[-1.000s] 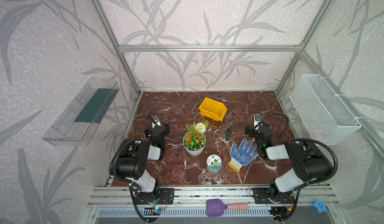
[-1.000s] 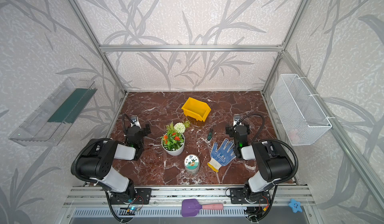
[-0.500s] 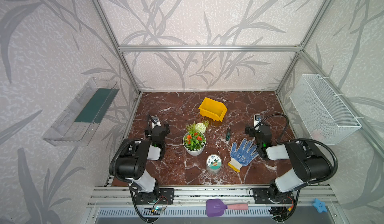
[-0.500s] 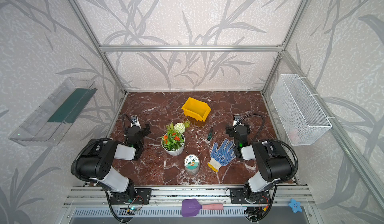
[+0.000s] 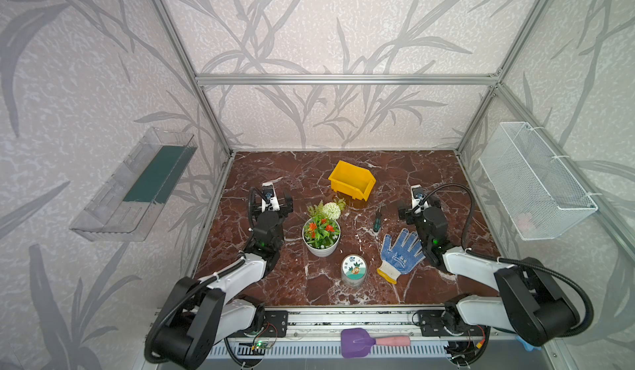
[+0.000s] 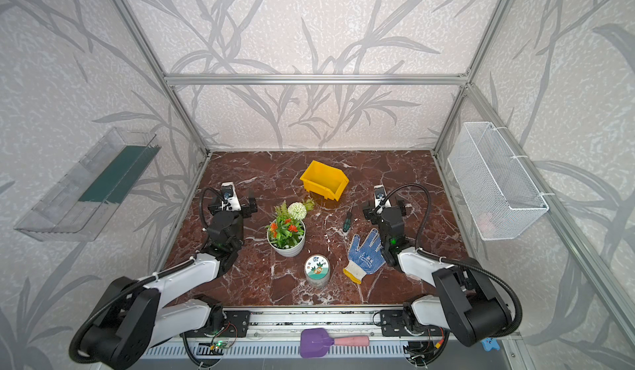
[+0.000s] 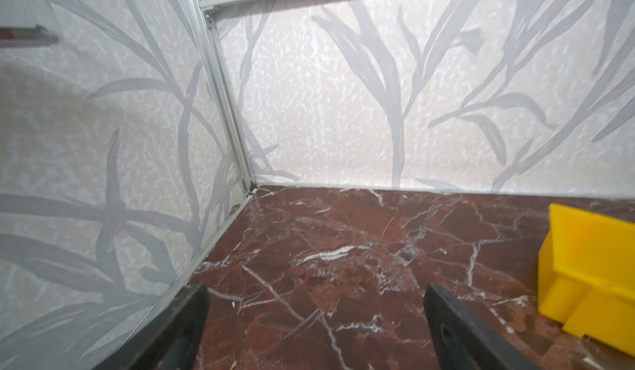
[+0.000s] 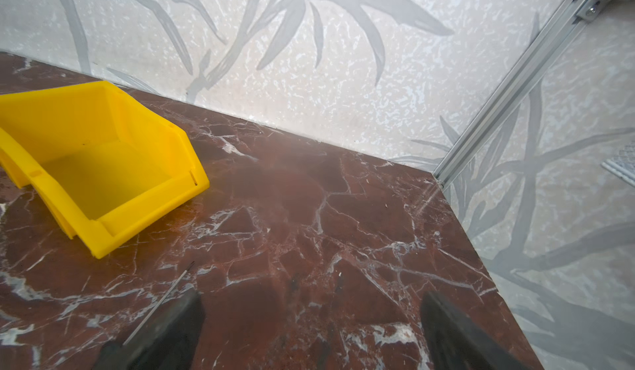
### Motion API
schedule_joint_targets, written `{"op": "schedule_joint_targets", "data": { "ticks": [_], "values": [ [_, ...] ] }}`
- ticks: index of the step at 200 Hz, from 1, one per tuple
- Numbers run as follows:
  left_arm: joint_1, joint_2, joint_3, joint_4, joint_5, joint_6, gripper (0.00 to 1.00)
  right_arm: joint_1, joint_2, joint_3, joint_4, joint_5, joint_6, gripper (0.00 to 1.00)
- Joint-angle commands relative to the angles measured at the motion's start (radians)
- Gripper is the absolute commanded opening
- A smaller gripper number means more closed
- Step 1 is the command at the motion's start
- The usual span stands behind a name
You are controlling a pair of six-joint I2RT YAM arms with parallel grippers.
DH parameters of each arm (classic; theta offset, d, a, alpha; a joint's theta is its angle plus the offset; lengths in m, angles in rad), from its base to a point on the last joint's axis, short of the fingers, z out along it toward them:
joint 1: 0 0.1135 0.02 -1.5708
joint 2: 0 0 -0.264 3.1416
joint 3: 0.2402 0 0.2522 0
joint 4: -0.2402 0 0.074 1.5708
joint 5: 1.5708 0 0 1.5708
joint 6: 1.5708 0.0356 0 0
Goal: Put the screwdriver in the bin
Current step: Pick up the screwdriver from the center of the table.
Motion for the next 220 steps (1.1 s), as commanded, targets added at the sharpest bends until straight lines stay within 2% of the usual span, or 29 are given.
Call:
{"op": "schedule_joint_targets", "data": {
  "ticks": [1, 16, 26, 42, 72, 104, 148, 169, 194, 209, 220],
  "values": [
    [-0.019, -0.094, 0.099, -0.263, 0.026, -0.108, 0.99, -0.003, -0.126, 0.046, -0.243, 0.044, 0.181, 0.99],
    [-0.033, -0.131, 0.165, -0.394, 0.083, -0.212, 0.99, -0.031, -0.193, 0.082, -0.394, -0.027, 0.353, 0.99],
    [-0.04, -0.143, 0.207, -0.477, 0.14, -0.3, 0.99, -0.071, -0.211, 0.102, -0.448, -0.163, 0.453, 0.99],
    [-0.05, -0.142, 0.266, -0.593, 0.242, -0.406, 0.99, -0.079, -0.21, 0.156, -0.535, -0.313, 0.482, 0.99],
    [-0.102, -0.12, 0.395, -0.826, 0.343, -0.457, 0.99, -0.01, -0.117, 0.311, -0.841, -0.284, 0.552, 0.99],
    [-0.156, -0.074, 0.479, -0.94, 0.459, -0.482, 0.99, 0.073, 0.054, 0.407, -0.976, -0.288, 0.554, 0.99],
    [-0.217, 0.019, 0.71, -1.249, 0.589, -0.42, 0.99, 0.155, 0.252, 0.52, -1.076, -0.341, 0.543, 1.0],
    [-0.237, 0.06, 0.808, -1.377, 0.626, -0.365, 0.99, 0.185, 0.332, 0.58, -1.139, -0.325, 0.534, 0.95],
    [-0.252, 0.112, 0.923, -1.54, 0.627, -0.243, 0.99, 0.196, 0.392, 0.609, -1.147, -0.323, 0.546, 0.9],
    [-0.256, 0.105, 0.921, -1.543, 0.635, -0.143, 0.99, 0.197, 0.424, 0.626, -1.146, -0.331, 0.549, 0.88],
    [-0.257, 0.084, 0.898, -1.515, 0.662, -0.069, 0.99, 0.197, 0.44, 0.646, -1.148, -0.338, 0.549, 0.83]
  ]
}}
